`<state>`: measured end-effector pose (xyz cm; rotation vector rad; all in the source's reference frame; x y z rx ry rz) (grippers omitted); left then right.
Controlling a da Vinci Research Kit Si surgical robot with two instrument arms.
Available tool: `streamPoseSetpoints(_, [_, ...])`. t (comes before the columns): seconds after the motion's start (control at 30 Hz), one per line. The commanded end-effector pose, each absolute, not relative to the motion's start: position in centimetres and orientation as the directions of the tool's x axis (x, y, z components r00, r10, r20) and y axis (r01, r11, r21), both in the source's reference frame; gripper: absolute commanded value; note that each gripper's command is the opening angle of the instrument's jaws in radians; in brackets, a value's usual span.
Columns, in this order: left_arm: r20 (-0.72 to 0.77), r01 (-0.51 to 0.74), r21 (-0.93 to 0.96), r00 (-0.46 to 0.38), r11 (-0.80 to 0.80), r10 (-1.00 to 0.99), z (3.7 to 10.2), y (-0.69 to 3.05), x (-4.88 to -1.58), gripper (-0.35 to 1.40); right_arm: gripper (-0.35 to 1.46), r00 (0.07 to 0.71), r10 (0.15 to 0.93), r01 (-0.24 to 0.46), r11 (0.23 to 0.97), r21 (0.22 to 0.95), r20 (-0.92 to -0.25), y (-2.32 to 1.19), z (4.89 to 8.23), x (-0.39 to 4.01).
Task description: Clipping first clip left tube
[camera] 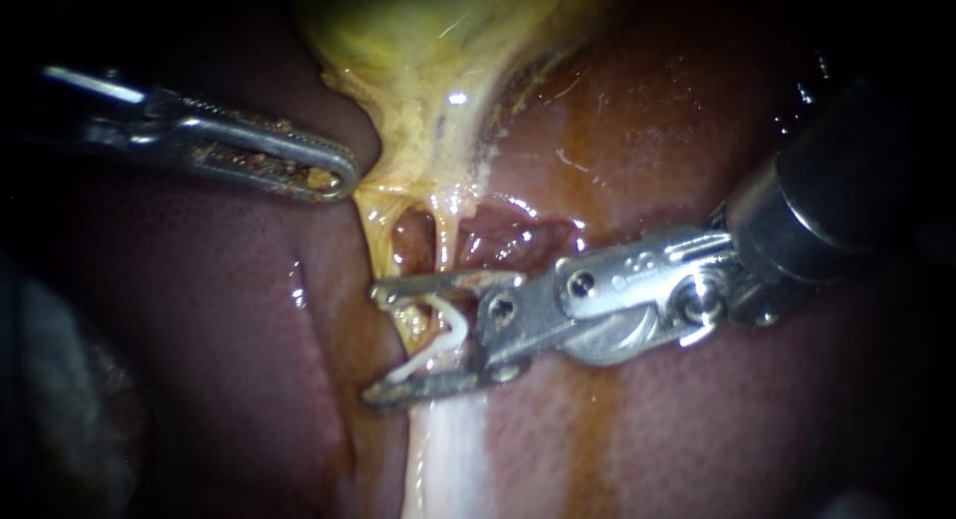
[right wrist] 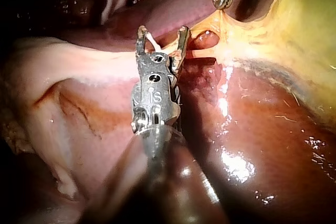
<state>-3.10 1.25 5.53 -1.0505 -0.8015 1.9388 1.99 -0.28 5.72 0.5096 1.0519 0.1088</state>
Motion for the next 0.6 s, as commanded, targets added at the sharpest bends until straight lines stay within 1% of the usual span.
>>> streamPoseSetpoints(0.03, [-0.385, -0.33, -0.8, -0.359, -0.502, 0.85, 5.53, 1.25, -3.1, -0.35, 0.5, 0.502, 0.324, 0.154, 0.879, 0.451, -0.802, -0.28, 5.72, 1.99])
streamPoseSetpoints(0.27, [-0.385, -0.33, -0.8, -0.359, -0.502, 0.85, 5.53, 1.25, -3.1, -0.35, 0.5, 0.502, 0.324, 0.156, 0.878, 0.453, -0.802, -0.29, 5.67, 1.96])
streamPoseSetpoints(0.6, [-0.385, -0.33, -0.8, -0.359, -0.502, 0.85, 5.53, 1.25, -3.1, -0.35, 0.5, 0.5, 0.327, 0.163, 0.874, 0.457, -0.802, -0.23, 5.6, 1.81])
